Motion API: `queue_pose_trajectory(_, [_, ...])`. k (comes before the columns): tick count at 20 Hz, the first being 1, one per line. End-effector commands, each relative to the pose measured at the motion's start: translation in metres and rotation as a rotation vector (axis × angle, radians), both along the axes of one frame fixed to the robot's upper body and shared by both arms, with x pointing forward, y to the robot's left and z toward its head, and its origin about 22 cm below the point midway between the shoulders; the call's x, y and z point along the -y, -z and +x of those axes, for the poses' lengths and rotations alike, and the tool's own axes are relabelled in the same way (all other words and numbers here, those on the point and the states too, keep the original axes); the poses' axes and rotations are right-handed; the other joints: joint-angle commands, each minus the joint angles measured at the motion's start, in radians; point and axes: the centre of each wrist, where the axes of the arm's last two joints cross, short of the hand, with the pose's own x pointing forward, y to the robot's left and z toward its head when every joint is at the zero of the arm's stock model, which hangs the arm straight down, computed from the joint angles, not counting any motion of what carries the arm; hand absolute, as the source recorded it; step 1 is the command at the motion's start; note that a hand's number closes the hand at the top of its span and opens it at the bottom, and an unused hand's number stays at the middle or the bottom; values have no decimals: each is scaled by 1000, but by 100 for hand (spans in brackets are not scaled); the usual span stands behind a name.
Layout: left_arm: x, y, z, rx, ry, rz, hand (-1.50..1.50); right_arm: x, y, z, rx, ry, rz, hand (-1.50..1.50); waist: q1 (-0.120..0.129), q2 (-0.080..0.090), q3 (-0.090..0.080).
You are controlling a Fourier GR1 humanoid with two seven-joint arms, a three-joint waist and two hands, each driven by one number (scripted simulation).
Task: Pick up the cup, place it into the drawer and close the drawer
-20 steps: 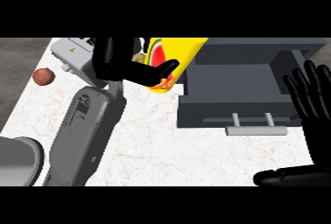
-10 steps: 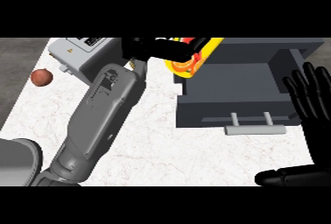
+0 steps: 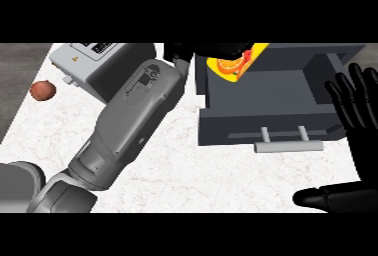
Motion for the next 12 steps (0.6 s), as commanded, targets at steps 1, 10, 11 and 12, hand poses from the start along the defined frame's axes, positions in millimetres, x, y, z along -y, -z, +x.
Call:
queue_pose_trajectory(1, [0, 23, 6, -42, -26, 25, 150, 12, 18, 1, -10, -7, -3, -150, -12, 4, 1])
queue_pose_trajectory(10, [15, 27, 9, -65, -19, 137, 150, -8, 7, 8, 6, -21, 0, -150, -34, 9, 0])
queue_pose_trajectory(11, [9, 46, 6, -50, -36, 160, 150, 0, 13, 10, 20, -35, 3, -150, -45, 12, 1])
queue_pose_trajectory(12, [9, 47, 6, -60, -30, 160, 150, 1, 11, 2, 21, -38, 0, -150, -51, 11, 1])
